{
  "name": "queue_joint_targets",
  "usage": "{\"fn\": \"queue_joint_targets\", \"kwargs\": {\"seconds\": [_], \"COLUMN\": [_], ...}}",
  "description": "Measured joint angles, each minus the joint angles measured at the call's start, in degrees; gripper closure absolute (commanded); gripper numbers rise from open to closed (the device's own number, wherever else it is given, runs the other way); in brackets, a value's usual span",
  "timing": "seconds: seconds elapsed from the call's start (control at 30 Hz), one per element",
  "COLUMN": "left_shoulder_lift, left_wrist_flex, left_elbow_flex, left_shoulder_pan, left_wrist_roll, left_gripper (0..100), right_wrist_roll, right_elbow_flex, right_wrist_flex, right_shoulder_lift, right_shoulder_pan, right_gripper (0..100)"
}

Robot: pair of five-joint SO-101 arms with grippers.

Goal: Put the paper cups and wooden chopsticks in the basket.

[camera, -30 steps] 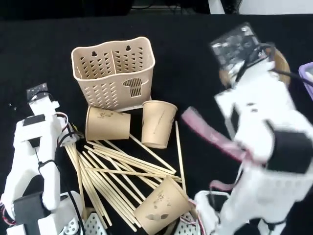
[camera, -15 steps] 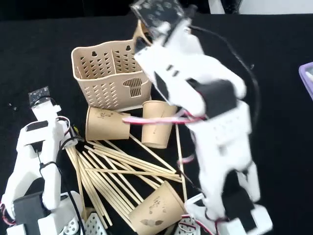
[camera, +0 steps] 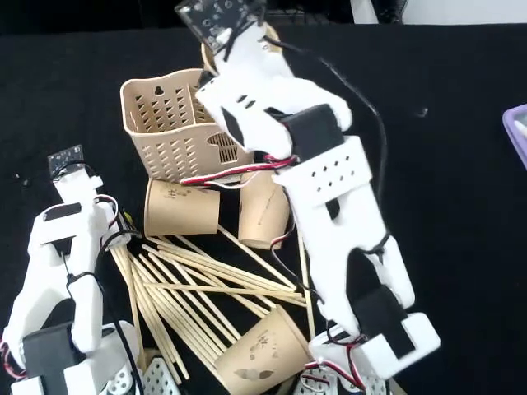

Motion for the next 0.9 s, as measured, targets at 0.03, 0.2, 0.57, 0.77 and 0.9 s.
{"fn": "queue_joint_targets", "kwargs": {"seconds": [0.03, 0.2, 0.57, 0.77, 0.9], "left_shoulder_lift": [0.0, 0.0, 0.0, 0.0, 0.0], "left_wrist_flex": [0.0, 0.0, 0.0, 0.0, 0.0], "left_elbow_flex": [0.0, 0.0, 0.0, 0.0, 0.0], "left_shoulder_pan": [0.0, 0.0, -1.8, -1.8, -1.8], "left_wrist_roll": [0.0, 0.0, 0.0, 0.0, 0.0], "left_gripper": [79, 79, 79, 79, 79], "right_wrist_roll": [0.0, 0.1, 0.1, 1.4, 6.3], "right_elbow_flex": [0.0, 0.0, -3.3, -2.9, 5.4], "right_wrist_flex": [0.4, 1.5, 17.8, 31.1, 31.6], "right_shoulder_lift": [0.0, -0.1, -3.9, -8.8, -10.8], "right_shoulder_pan": [-0.4, -0.7, -0.7, -0.7, -0.7], "right_gripper": [91.4, 74.3, 69.1, 69.1, 69.1]}}
